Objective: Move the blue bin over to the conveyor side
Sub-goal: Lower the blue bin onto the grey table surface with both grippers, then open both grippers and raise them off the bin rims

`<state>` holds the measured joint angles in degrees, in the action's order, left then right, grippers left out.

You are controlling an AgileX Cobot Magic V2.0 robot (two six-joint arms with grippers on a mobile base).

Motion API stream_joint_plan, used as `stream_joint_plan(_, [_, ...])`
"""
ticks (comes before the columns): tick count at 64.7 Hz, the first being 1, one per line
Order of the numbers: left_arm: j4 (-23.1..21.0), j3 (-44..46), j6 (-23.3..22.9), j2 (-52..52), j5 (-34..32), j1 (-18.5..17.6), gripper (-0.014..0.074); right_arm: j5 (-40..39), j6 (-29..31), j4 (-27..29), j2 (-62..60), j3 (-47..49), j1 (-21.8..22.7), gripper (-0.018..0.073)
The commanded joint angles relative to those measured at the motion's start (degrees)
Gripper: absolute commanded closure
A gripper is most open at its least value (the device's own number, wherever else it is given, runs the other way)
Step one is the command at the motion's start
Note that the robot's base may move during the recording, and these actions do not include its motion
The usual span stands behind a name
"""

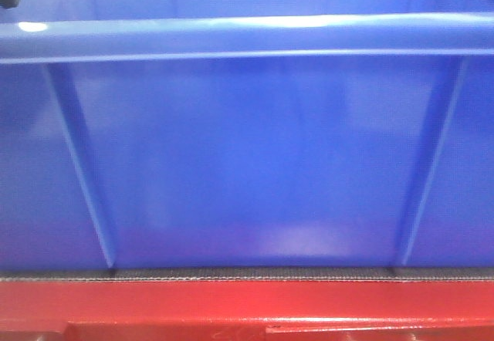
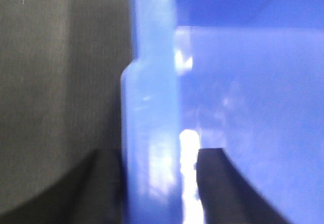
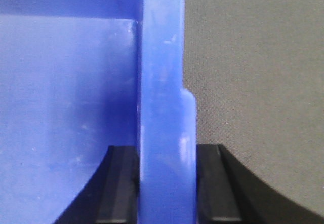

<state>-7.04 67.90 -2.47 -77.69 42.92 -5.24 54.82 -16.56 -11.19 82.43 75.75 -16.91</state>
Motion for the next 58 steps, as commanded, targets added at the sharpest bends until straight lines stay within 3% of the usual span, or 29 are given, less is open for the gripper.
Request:
stream_joint_plan(1, [-2.2, 0.9, 0.6, 0.7, -3.4, -0.8, 0.0237, -3.1, 0.2, -0.3, -0.4, 0.7, -0.2, 0.0249])
stream_joint_plan(6, [-2.2, 0.9, 0.6, 0.7, -4.2, -0.8, 0.0188, -3.7, 0.2, -0.9, -0.4, 0.7, -0.2, 0.0127])
stream_joint_plan(11, [-2.1, 0.9, 0.6, 0.7, -5.5, -0.8, 0.0169, -4.3, 0.2, -2.0, -0.4, 0.9, -0.2, 0.0071])
stream_joint_plan(24, [-2.1, 3.3, 0.6, 2.2, -5.8, -0.8, 0.0230, 0.0, 0.2, -2.7, -0.5, 6.1, -0.2, 0.0080])
stream_joint_plan(30, [-1.9, 6.1, 0.6, 3.5, -3.9, -0.8, 0.0403, 2.5, 0.2, -2.7, -0.5, 10.3, -0.2, 0.0169])
stream_joint_plan(37, [-1.8, 9.0, 0.6, 5.4, -3.6, -0.8, 0.0643, 4.8, 0.2, -2.7, -0.5, 16.0, -0.2, 0.0430])
stream_joint_plan(43, [-1.8, 9.9, 0.6, 6.6, -7.7, -0.8, 0.0582, 4.8, 0.2, -2.6, -0.5, 19.5, -0.2, 0.0660])
stream_joint_plan(51, [-0.7, 10.3, 0.7, 7.7, -13.6, -0.8, 0.0572, 4.6, 0.2, -0.4, -0.5, 22.1, -0.2, 0.0629])
stream_joint_plan(58, [0.3, 11.4, 0.7, 8.4, -13.4, -0.8, 0.0582, 5.4, 0.2, -0.4, -0.5, 25.0, -0.2, 0.0629])
